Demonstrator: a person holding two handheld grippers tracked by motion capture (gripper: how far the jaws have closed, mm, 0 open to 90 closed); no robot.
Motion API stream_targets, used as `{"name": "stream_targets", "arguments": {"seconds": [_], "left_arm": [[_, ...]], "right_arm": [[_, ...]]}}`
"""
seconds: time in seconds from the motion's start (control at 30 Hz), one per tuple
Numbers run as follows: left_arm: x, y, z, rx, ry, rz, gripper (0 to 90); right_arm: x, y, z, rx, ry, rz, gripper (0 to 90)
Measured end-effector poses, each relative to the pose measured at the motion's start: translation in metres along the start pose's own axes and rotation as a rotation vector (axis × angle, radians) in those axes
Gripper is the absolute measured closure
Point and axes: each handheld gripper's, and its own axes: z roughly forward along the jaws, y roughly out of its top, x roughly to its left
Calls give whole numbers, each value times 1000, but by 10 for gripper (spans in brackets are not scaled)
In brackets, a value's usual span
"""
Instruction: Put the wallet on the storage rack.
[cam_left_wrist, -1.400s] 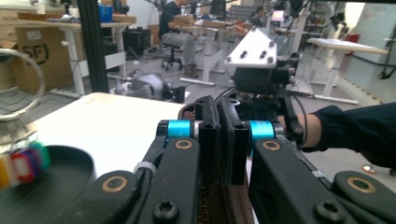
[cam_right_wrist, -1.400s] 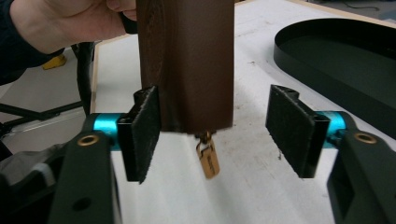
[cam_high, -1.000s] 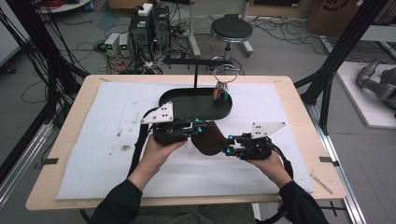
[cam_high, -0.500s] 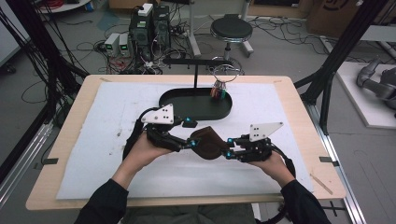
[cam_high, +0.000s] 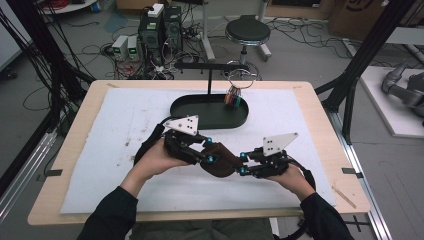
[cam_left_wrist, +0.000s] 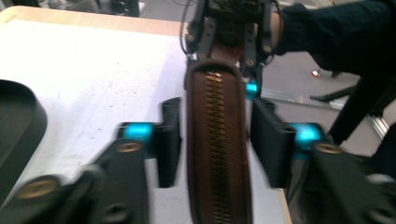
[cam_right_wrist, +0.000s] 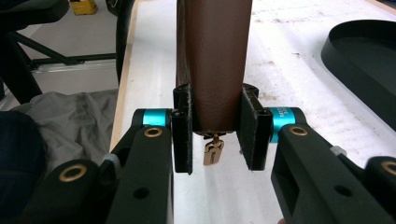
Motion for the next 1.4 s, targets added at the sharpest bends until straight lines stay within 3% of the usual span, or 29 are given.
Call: {"name": "stream_targets", "arguments": {"seconds": [0.27, 0.4, 0.5, 0.77, 1.0, 1.13, 1.4], "left_arm": [[0, -3, -3, -41, -2, 20, 653], [2, -7, -7, -45, 32, 25, 657], [5, -10, -13, -73, 72, 19, 659], [16, -17, -28, -186, 235, -9, 660], [26, -24, -34, -265, 381, -21, 663], [34, -28, -34, -290, 441, -25, 663], [52, -35, -25, -338, 537, -20, 663]], "right_arm": [[-1, 0, -2, -17, -16, -18, 662], [-4, 0, -9, -50, -41, 9, 591], [-9, -2, -20, -101, -105, 31, 553], [-22, -13, -48, -143, -431, 140, 461], [-31, -23, -68, -152, -630, 245, 456], [-35, -28, -74, -156, -688, 283, 446], [-36, -31, -78, -154, -707, 305, 437]]}}
